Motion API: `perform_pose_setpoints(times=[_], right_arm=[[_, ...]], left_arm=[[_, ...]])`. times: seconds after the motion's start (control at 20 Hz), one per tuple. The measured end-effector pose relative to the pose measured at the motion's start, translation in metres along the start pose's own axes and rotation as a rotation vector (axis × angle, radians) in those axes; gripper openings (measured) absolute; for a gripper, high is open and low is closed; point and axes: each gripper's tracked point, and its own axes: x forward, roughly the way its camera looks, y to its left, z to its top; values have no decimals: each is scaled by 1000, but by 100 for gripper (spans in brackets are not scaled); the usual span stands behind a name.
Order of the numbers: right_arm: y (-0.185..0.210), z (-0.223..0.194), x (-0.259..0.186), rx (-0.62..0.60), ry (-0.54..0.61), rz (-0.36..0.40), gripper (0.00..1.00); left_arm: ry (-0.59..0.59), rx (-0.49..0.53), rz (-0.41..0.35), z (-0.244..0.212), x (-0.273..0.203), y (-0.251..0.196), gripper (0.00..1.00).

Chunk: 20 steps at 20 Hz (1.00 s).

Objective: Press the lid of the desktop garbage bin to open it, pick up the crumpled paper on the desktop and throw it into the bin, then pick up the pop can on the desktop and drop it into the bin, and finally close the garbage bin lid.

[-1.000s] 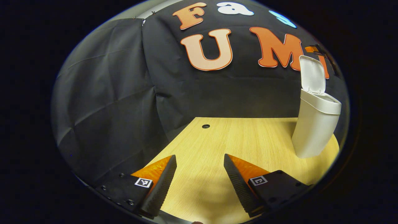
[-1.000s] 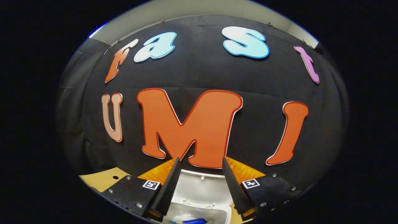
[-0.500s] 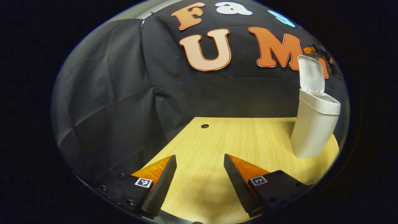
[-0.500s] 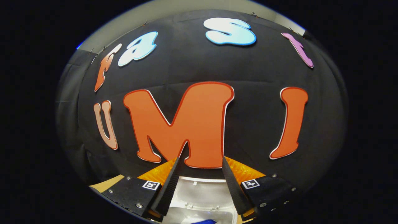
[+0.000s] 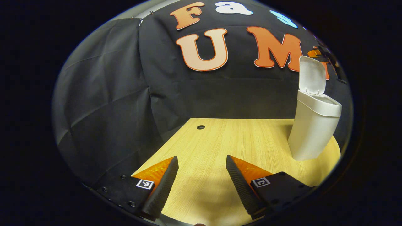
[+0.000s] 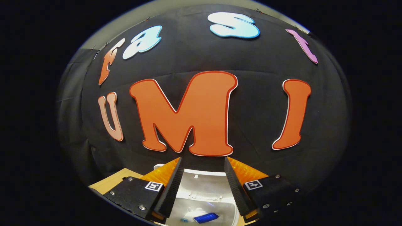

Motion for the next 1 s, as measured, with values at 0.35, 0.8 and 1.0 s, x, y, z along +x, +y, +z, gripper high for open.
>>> perform_pose_setpoints(times=[0.35,0.8,1.0], right_arm=[[17,-50,-21,-34,156,35,79],[28,-109,-52,-80,290,27,79],[30,-141,-65,-74,354,24,80]], left_arm=[[-8,19,-52,3,5,-11,98],[15,27,-91,-7,5,-14,98],[20,37,-116,-10,5,-20,98]])
